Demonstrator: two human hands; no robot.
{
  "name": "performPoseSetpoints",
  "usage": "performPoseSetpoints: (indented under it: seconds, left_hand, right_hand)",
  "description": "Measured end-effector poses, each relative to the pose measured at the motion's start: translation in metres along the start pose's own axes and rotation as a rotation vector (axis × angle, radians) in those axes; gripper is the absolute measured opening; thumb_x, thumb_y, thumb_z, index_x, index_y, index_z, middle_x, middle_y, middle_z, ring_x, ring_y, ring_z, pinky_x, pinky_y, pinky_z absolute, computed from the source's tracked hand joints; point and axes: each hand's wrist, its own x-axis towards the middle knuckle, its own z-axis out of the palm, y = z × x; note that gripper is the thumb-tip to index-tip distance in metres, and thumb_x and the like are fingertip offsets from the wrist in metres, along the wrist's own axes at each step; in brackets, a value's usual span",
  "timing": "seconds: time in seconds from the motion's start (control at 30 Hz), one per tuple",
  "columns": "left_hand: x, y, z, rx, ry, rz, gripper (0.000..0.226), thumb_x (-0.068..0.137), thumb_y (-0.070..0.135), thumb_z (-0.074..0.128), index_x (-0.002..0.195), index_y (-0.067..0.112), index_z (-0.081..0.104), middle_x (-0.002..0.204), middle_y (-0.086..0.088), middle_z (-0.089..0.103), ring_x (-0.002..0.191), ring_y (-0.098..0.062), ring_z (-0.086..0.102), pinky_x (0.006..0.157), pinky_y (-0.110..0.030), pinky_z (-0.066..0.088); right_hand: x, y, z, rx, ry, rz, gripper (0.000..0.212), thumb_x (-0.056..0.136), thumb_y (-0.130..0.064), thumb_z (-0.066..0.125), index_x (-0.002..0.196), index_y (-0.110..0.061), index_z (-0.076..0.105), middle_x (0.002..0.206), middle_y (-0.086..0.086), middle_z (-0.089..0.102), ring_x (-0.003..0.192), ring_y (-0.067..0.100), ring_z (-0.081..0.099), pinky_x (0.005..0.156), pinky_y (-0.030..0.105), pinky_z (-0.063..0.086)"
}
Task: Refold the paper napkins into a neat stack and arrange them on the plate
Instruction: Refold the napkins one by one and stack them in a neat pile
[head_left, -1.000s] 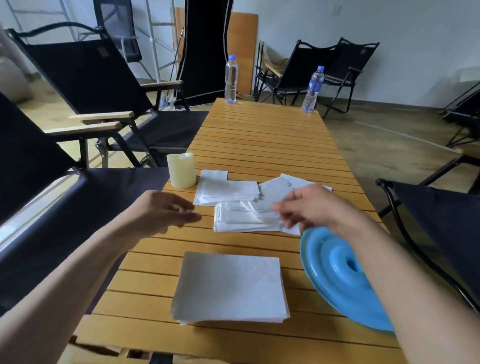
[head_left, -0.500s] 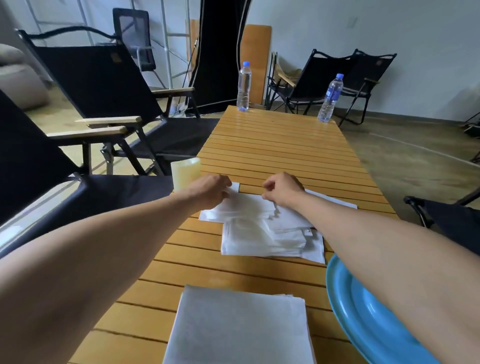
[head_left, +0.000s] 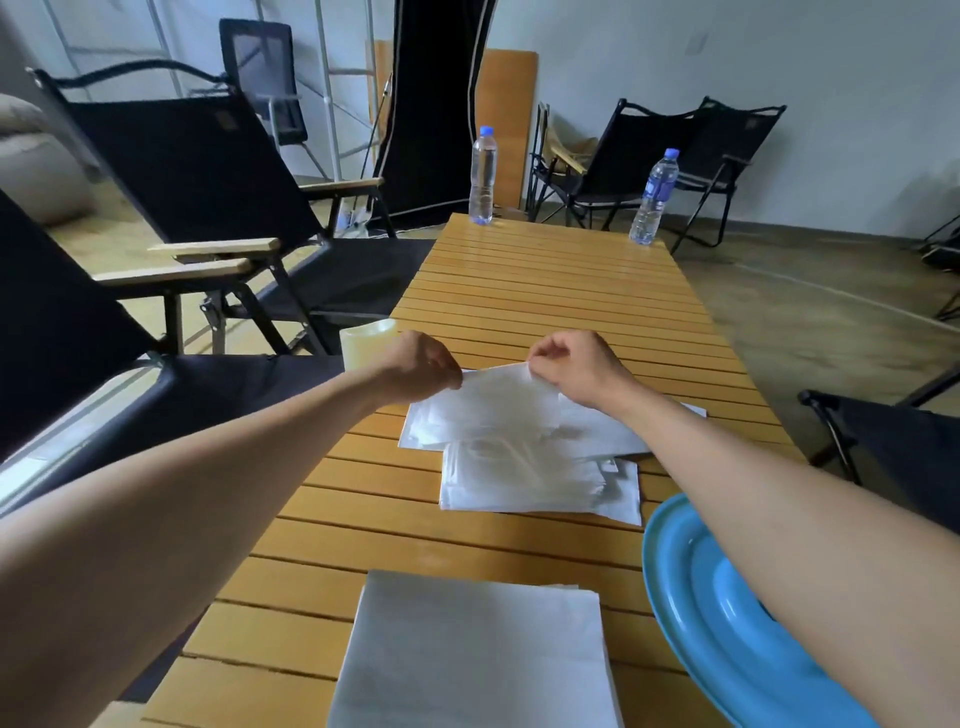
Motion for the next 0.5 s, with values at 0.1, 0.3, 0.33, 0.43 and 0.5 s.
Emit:
performPoseSetpoints:
  seconds: [0.1, 0.3, 0.33, 0.43, 0.5]
  left_hand:
    - [-0.023, 0.003, -0.017, -0.265, 0.049, 0.008, 0.007, 0.088, 0.026, 0.072, 0.091, 0.020, 0.075, 0.094, -0.002, 0.072, 0.087, -0.016, 0.063, 0.066, -0.024, 0.051]
    - [-0.060, 0.002, -0.029, -0.727, -0.005, -0.091, 0.014, 0.093, 0.024, 0.070, 0.096, 0.013, 0.063, 0.107, -0.016, 0.072, 0.096, -0.029, 0.073, 0.083, -0.039, 0.061]
    - [-0.067, 0.003, -0.030, -0.760, -0.025, -0.116, 0.016, 0.094, 0.023, 0.068, 0.101, 0.010, 0.062, 0.106, -0.015, 0.071, 0.091, -0.025, 0.074, 0.075, -0.035, 0.062]
    - [-0.092, 0.010, -0.033, -0.830, -0.049, -0.190, 0.021, 0.094, 0.019, 0.067, 0.109, 0.005, 0.064, 0.097, -0.013, 0.073, 0.076, -0.019, 0.076, 0.063, -0.031, 0.062]
    - [-0.113, 0.017, -0.040, -0.848, -0.035, -0.218, 0.017, 0.094, 0.017, 0.067, 0.105, 0.005, 0.066, 0.094, -0.012, 0.073, 0.072, -0.018, 0.075, 0.061, -0.030, 0.062]
  right_hand:
    - [-0.016, -0.007, -0.009, 0.285, 0.052, 0.035, 0.012, 0.083, -0.015, 0.073, 0.075, -0.022, 0.068, 0.072, -0.007, 0.068, 0.069, 0.012, 0.058, 0.066, 0.029, 0.047]
    - [-0.048, -0.018, -0.013, 0.675, -0.011, 0.195, 0.014, 0.088, -0.010, 0.075, 0.092, -0.020, 0.066, 0.090, 0.003, 0.071, 0.074, 0.015, 0.068, 0.071, 0.031, 0.058]
    - [-0.054, -0.021, -0.015, 0.694, -0.010, 0.214, 0.014, 0.088, -0.008, 0.075, 0.095, -0.018, 0.067, 0.089, 0.003, 0.071, 0.072, 0.013, 0.068, 0.067, 0.029, 0.058]
    - [-0.078, -0.033, -0.022, 0.687, 0.034, 0.230, 0.015, 0.086, -0.007, 0.076, 0.099, -0.014, 0.070, 0.083, -0.001, 0.071, 0.062, 0.007, 0.066, 0.056, 0.022, 0.054]
    - [-0.099, -0.042, -0.030, 0.685, 0.062, 0.235, 0.014, 0.085, -0.008, 0.077, 0.096, -0.013, 0.071, 0.080, -0.002, 0.071, 0.060, 0.006, 0.065, 0.054, 0.020, 0.053]
